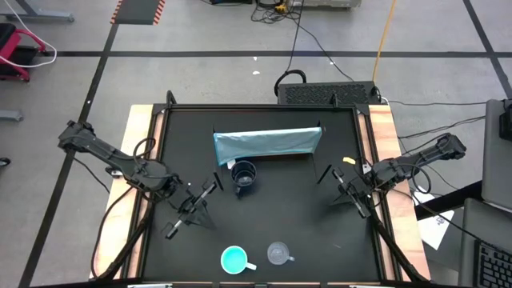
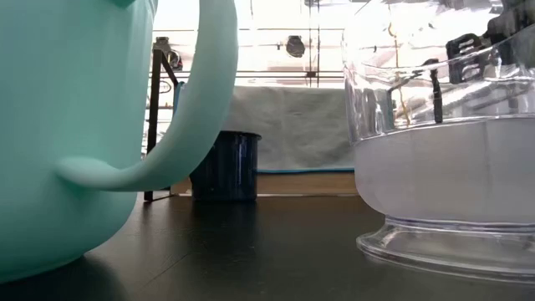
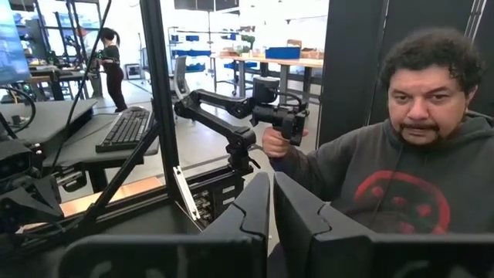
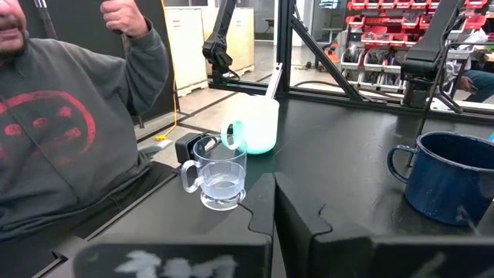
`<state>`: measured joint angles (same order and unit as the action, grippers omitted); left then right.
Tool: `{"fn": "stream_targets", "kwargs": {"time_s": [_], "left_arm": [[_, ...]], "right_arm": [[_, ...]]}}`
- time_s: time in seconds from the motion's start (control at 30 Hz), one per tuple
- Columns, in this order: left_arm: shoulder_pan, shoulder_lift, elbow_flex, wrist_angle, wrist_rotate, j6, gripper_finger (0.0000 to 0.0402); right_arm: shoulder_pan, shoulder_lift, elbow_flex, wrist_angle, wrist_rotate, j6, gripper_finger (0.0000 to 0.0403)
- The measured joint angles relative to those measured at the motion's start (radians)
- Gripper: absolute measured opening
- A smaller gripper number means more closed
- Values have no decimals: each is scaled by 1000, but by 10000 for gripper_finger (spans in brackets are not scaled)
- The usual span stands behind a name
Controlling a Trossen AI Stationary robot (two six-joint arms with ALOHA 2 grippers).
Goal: Stack small to large cups/mugs on shelf
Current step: Move the light blue mug to the center of the table
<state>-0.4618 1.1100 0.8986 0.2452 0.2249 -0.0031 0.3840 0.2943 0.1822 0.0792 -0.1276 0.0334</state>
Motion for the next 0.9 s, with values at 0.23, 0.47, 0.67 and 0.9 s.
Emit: {"fn": "stream_targets", "kwargs": {"time_s": [0.23,0.47,0.67,0.9], "left_arm": [[-13,72,-1,154,-2,-17,21],[-27,137,12,262,-1,-34,21],[-56,189,62,263,-1,-35,21],[-104,268,148,259,1,-12,21]], "right_arm": [[0,0,0,1,0,0,0],[0,0,0,3,0,0,0],[0,0,0,0,0,0,0],[0,0,0,0,0,-2,0]]}}
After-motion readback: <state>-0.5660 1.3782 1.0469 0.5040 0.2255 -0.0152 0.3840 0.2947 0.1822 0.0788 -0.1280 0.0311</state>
